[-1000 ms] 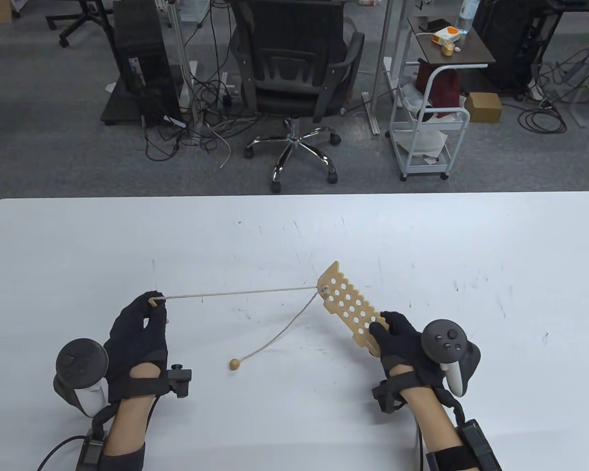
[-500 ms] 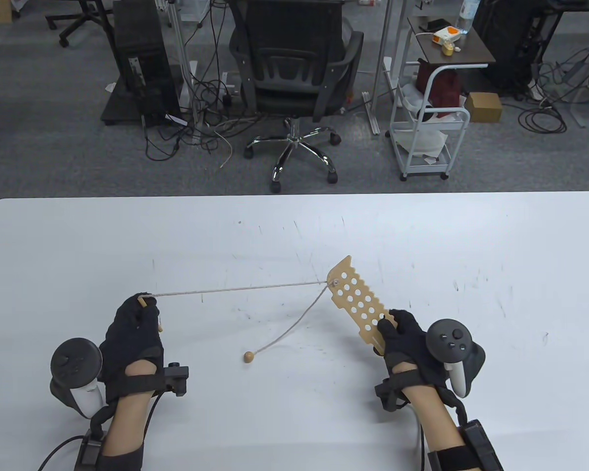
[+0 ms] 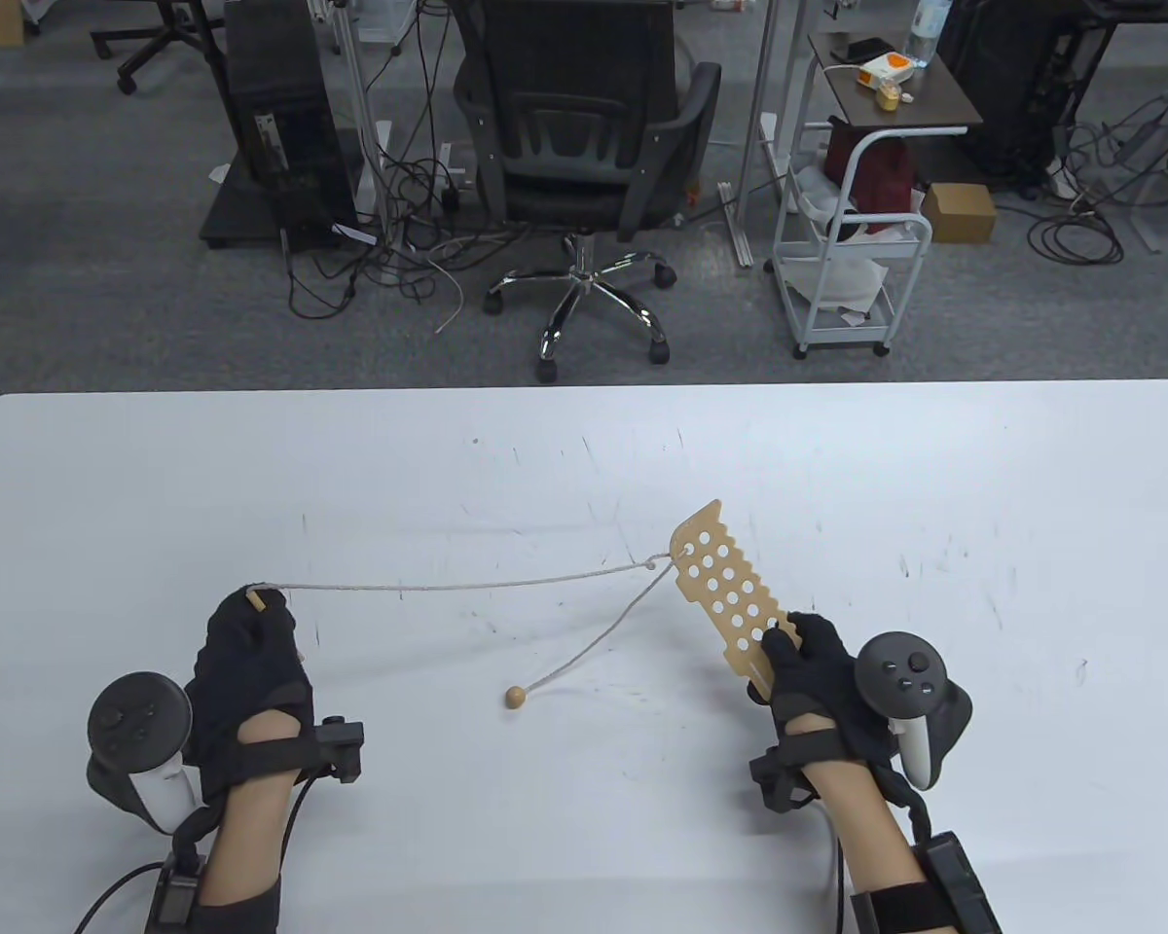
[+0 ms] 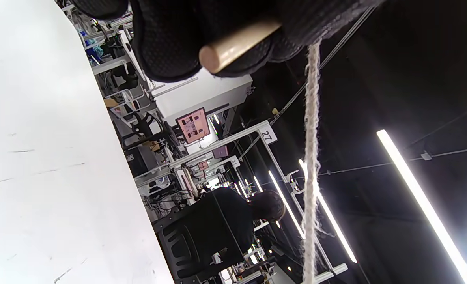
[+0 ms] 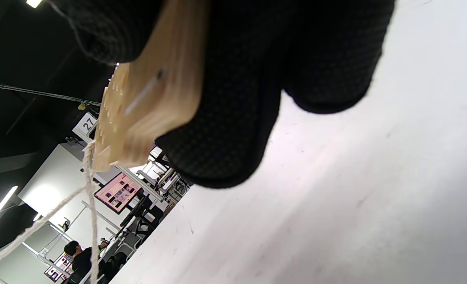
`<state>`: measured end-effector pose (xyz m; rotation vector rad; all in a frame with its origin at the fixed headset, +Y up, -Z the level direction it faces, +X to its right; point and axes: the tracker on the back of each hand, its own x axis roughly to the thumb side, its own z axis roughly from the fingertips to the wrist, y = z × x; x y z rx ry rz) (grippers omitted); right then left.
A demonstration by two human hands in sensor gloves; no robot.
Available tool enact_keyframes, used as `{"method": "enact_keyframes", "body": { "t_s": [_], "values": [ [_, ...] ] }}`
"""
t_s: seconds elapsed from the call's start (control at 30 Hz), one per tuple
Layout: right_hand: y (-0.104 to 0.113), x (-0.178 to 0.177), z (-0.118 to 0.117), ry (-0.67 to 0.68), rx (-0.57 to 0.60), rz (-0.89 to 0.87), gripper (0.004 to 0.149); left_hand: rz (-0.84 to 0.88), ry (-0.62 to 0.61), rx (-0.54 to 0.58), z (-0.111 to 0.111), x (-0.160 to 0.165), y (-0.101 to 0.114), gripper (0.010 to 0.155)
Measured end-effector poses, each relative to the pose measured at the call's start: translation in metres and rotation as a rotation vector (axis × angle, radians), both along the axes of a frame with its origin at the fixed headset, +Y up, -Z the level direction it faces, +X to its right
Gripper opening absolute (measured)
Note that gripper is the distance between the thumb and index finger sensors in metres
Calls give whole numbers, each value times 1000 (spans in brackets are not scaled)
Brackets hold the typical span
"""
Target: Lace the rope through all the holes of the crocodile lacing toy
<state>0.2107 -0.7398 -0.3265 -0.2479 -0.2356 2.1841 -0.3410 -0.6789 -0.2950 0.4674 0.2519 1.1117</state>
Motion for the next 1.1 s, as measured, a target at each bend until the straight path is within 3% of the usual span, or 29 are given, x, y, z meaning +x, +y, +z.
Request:
{"method": "enact_keyframes", "body": {
  "t_s": [1.1],
  "values": [
    [-9,20,-3,-106,-52,-56,47,29,39,48,5,-15,5,48]
  ]
}}
